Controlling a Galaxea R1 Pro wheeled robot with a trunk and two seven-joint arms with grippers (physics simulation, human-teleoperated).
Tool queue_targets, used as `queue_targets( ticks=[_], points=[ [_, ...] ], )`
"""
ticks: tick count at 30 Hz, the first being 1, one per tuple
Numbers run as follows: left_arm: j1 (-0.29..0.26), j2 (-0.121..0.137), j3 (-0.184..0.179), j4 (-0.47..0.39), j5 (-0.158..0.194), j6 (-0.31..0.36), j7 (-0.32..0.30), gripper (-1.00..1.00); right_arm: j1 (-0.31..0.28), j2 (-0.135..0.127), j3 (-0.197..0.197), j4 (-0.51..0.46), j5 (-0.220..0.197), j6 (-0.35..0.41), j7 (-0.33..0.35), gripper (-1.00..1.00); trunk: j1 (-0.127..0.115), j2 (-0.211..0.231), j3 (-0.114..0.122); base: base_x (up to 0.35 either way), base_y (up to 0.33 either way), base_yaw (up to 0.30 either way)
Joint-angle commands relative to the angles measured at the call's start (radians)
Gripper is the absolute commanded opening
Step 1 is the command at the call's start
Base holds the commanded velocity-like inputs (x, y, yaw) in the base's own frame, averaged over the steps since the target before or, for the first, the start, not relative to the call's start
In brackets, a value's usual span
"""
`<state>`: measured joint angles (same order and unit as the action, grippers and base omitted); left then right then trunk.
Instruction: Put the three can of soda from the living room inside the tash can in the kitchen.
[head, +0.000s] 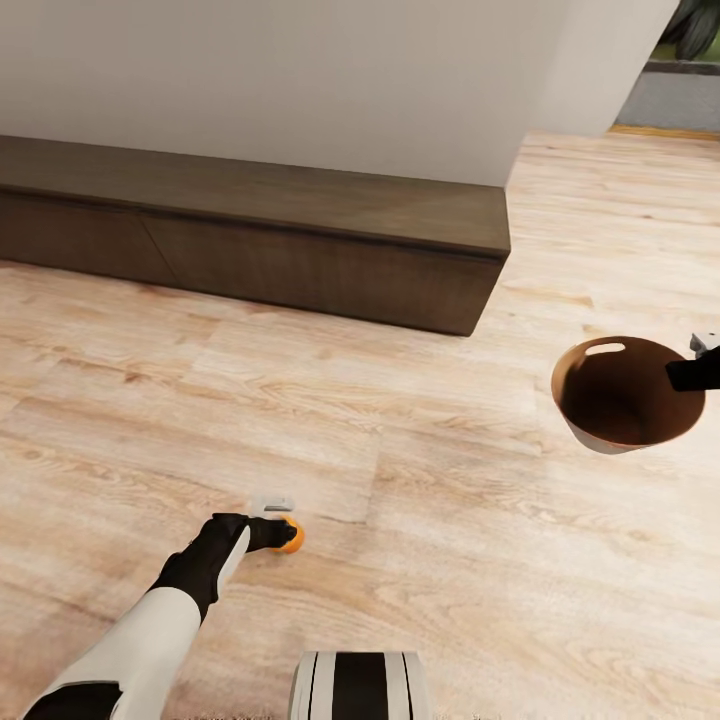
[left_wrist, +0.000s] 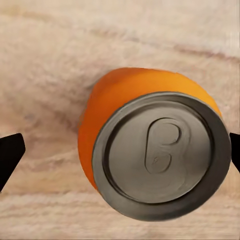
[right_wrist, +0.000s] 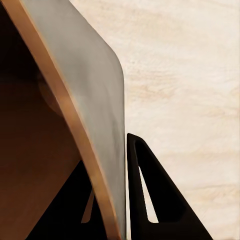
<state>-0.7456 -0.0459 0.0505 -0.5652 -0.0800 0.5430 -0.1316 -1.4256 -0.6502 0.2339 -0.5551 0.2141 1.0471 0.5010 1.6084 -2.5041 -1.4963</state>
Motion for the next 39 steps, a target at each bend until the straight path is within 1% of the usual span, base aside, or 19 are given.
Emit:
queue_targets(
  ticks=[1,5,11,12,20,39],
  points=[
    [0.000,0.000,0.000,0.001,0.000,0.000,0.000,1.00,-0.001,0.000,-0.001,0.000,0.001,0.000,0.002,-1.00,0.000,0.000,-0.004,0.000,0.000,0.000],
    [0.000,0.000,0.000,0.002,-0.001,0.000,0.001,1.00,-0.001,-0.001,-0.001,0.000,0.001,0.000,0.002,-1.00,0.002,-0.001,-0.019,0.000,0.000,0.000],
    [-0.001,0.000,0.000,-0.001,0.000,0.000,0.001,1.00,-0.001,0.000,-0.001,0.000,0.001,0.000,0.002,-1.00,0.002,-0.001,-0.019,0.000,0.000,0.000],
    [0.000,0.001,0.000,-0.002,0.000,0.000,0.000,-1.00,-0.001,-0.001,-0.001,0.000,0.001,0.000,0.002,-1.00,0.002,-0.001,-0.019,0.000,0.000,0.000],
    [0.000,0.001,-0.001,-0.003,0.000,0.000,-0.002,-1.00,0.000,-0.001,-0.002,0.000,0.001,0.000,0.002,-1.00,0.002,-0.001,-0.019,0.000,0.000,0.000],
    [-0.001,0.000,0.000,0.005,0.000,0.009,-0.002,-1.00,0.002,0.001,0.002,0.000,0.001,0.000,0.002,-1.00,-0.007,0.003,0.054,0.000,0.000,0.000]
  ],
)
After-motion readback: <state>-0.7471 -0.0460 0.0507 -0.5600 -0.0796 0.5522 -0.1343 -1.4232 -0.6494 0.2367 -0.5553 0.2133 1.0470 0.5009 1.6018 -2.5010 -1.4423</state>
